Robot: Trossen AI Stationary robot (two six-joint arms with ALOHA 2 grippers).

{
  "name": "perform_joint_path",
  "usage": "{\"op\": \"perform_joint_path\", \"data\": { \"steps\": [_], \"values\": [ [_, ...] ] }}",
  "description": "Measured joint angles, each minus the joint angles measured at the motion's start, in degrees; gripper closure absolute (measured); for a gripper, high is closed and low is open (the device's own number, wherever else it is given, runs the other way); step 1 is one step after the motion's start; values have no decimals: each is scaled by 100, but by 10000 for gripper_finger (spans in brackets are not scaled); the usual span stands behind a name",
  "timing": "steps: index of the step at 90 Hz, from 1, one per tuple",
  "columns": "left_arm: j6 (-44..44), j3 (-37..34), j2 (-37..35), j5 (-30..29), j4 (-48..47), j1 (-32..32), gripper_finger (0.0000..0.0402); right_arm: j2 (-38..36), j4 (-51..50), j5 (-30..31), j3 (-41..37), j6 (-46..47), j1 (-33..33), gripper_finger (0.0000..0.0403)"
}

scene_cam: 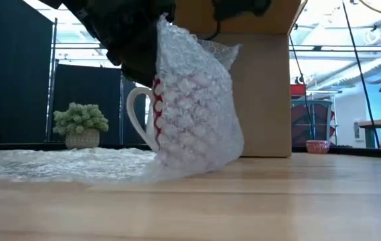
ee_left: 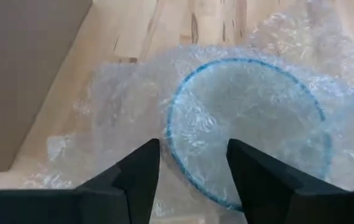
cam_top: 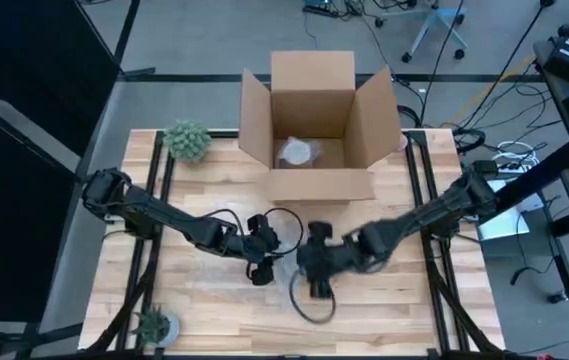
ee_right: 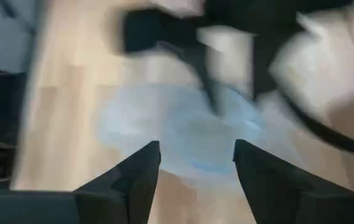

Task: Wrap mug
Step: Wrap the red mug with the bubble wrap

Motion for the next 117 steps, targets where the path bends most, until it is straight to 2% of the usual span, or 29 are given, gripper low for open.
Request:
{"op": "perform_joint_path", "data": {
  "steps": [17,28,33,44,51,70,100,117],
  "values": [
    [0,-2,0,0,4,0,222,708,526,605,-17,-373,33,209],
    [-4,-4,0,0,4,0,222,1043,480,659,-20,-363,-122,209],
    [-7,-4,1,0,2,0,222,1128,424,542,-24,-342,-204,209],
    [-12,-4,2,4,18,0,222,1292,438,-128,-9,-209,-362,209],
    [-15,-4,4,7,24,0,222,1444,493,-258,22,-142,-432,209],
    [34,-4,4,21,22,0,222,1805,732,-297,28,-192,-525,209],
    [-25,163,-414,379,-280,-147,222,1803,743,-364,-13,-176,-533,209],
    [-58,162,-469,346,-238,-261,222,1802,747,-356,-18,-197,-542,209]
  ]
}}
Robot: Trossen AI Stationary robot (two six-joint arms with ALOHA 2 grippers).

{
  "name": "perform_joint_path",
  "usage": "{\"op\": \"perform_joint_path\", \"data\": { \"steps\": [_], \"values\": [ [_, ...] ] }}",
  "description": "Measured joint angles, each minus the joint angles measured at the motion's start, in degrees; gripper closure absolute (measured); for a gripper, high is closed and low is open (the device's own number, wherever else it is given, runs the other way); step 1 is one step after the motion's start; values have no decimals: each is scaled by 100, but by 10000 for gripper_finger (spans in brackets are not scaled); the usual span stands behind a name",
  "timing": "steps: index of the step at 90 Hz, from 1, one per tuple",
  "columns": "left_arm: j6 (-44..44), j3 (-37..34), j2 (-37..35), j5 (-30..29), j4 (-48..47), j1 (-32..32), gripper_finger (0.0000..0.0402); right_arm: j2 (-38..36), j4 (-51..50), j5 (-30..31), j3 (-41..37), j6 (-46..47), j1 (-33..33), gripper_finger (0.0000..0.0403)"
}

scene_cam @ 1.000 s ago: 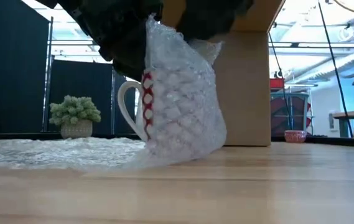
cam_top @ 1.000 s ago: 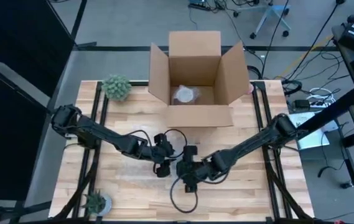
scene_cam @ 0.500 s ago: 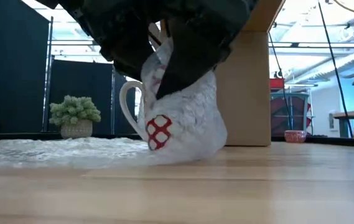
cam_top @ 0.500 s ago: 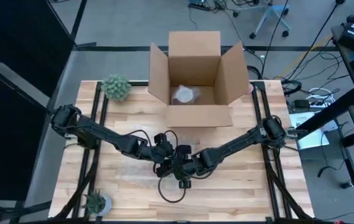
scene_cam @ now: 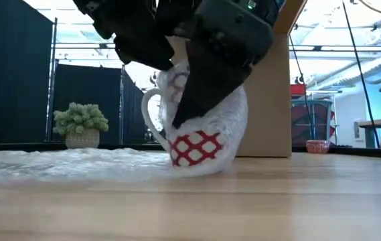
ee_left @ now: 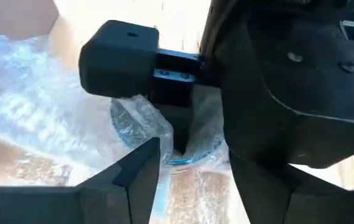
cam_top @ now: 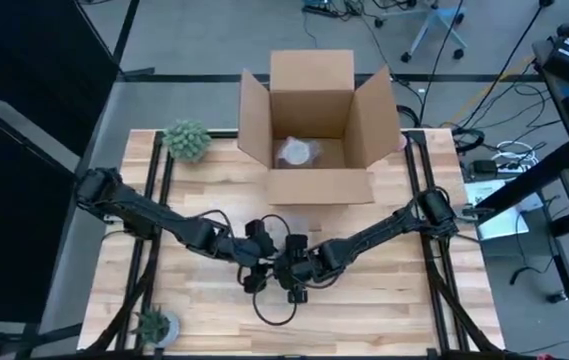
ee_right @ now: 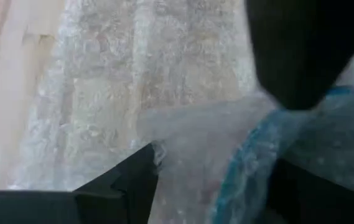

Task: Wrap mug
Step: Wrap the red mug with the bubble wrap

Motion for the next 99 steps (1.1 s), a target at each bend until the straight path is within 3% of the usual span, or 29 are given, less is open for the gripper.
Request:
{"op": "perform_joint_path", "data": {
  "steps": [35,87,99],
  "values": [
    [94,28,527,-370,231,62,222,43,-448,-23,343,15,37,209],
    [65,31,533,-370,271,68,222,28,-3772,12,2386,256,369,209],
    [75,28,533,-368,276,73,222,17,-4655,552,2812,631,461,209]
  ]
}}
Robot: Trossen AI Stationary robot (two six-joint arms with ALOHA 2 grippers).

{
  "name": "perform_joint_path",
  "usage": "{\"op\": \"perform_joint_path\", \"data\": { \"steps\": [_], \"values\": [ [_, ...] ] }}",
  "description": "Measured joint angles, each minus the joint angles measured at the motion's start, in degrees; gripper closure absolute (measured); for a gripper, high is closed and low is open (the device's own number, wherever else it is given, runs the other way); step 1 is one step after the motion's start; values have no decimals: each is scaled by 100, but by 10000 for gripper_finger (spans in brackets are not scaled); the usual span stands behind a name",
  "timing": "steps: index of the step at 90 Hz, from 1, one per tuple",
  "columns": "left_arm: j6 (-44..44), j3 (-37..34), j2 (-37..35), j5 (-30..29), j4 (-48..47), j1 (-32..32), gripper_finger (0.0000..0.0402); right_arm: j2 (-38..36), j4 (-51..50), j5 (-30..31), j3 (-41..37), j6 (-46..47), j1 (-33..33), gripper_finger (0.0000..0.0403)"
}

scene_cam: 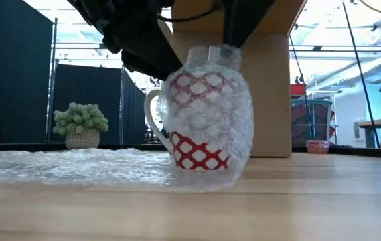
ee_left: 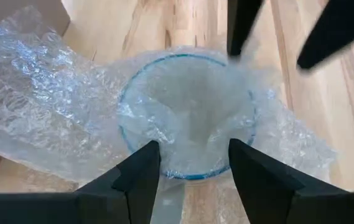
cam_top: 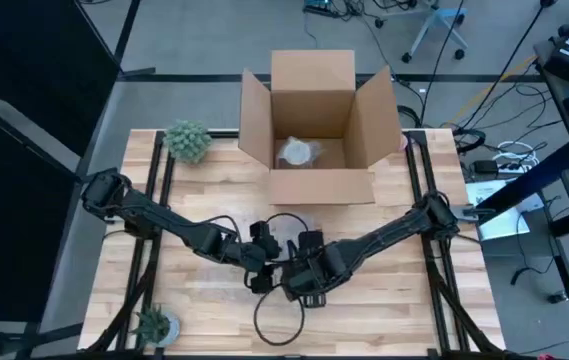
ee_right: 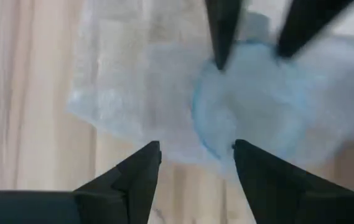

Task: Wrap mug
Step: Wrap the red mug with the bubble wrap

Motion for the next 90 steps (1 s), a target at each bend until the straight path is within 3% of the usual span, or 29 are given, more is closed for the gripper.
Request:
{"op": "perform_joint_path", "data": {
  "steps": [13,37,68,90],
  "values": [
    [-17,0,0,0,0,-9,222,-13,-632,1220,52,816,-43,209],
    [-17,0,0,5,-18,-43,222,-147,185,1567,-755,1034,-450,209],
    [2,-4,2,20,-4,-70,222,-1477,2871,1851,-2890,1524,-904,209],
    [2,-7,2,26,4,-70,222,-2025,5009,1367,-4289,1569,-1161,209]
  ]
}}
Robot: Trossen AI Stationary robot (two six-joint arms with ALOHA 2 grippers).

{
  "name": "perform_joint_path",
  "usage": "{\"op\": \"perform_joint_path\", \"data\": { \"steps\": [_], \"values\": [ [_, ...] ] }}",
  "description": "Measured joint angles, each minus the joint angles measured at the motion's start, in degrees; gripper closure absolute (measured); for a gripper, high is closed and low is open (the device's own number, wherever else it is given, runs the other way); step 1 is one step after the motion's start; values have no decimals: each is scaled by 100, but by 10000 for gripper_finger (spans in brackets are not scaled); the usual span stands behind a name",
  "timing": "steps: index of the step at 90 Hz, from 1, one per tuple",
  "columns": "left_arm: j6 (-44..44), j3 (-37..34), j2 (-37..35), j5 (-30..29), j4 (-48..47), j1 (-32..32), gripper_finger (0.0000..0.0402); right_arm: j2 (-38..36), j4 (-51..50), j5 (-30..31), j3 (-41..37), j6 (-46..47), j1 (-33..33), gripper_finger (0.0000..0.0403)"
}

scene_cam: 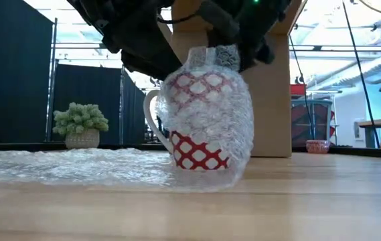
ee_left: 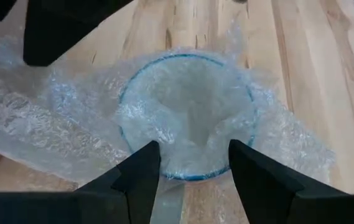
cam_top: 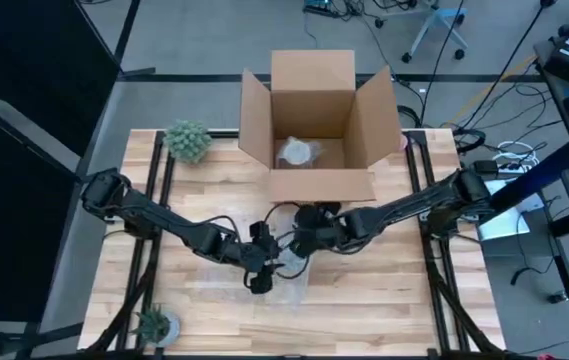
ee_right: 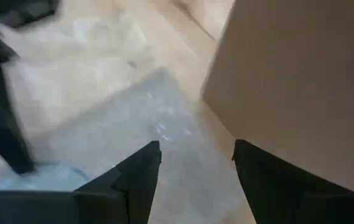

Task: Wrap mug
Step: Wrap the red mug with the bubble wrap

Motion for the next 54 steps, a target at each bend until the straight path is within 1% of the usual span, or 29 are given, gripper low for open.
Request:
{"op": "perform_joint_path", "data": {
  "steps": [12,17,39,46,54],
  "values": [
    [0,0,0,13,0,0,222,-115,1144,-844,-502,-264,-44,209],
    [0,0,0,11,2,0,222,-130,1502,-1044,-615,-333,-35,209],
    [-2,0,2,20,5,0,222,-40,1930,-1283,-759,-462,-169,213],
    [-2,0,2,22,15,0,222,-30,1948,-1350,-754,-521,-181,225],
    [-2,0,4,20,29,0,222,-26,1951,-1484,-754,-617,-198,250]
  ]
}}
